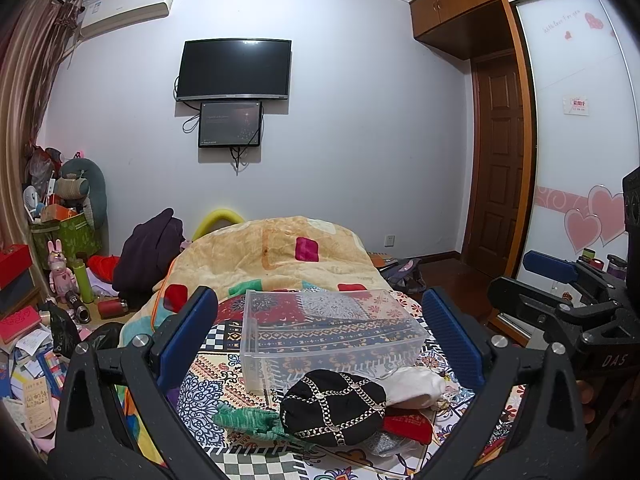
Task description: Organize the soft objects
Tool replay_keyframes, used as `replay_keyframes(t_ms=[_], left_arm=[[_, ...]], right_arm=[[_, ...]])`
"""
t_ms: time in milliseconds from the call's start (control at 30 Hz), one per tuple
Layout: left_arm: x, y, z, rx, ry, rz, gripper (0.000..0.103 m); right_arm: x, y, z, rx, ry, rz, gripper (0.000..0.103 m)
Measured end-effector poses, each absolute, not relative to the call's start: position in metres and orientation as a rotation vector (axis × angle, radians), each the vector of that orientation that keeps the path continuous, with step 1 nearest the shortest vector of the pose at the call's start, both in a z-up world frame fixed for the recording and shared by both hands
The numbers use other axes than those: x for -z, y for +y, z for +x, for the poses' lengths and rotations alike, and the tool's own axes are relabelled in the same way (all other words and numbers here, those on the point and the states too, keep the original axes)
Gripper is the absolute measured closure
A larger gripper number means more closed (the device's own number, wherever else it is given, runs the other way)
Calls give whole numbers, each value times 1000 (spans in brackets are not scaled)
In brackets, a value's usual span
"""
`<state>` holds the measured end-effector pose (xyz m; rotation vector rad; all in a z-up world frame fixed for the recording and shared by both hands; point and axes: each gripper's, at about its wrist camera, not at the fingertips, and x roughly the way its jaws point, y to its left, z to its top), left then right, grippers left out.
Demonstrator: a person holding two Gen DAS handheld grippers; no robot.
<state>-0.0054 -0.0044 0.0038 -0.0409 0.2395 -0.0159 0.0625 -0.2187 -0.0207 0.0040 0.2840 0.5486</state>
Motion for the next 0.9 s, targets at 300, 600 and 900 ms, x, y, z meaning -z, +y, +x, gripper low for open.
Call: replay_keyframes(t_ms=[300,600,900], left_arm=[[-4,-5,-5,16,240,-40,0],[-6,-7,-5,19,241,-40,0],[-2,-9,-3,34,259,-32,0]], right_arm=[[20,-216,61,-549,283,4,0],[20,-216,60,-549,283,5,0],[22,-215,60,-548,300,11,0]])
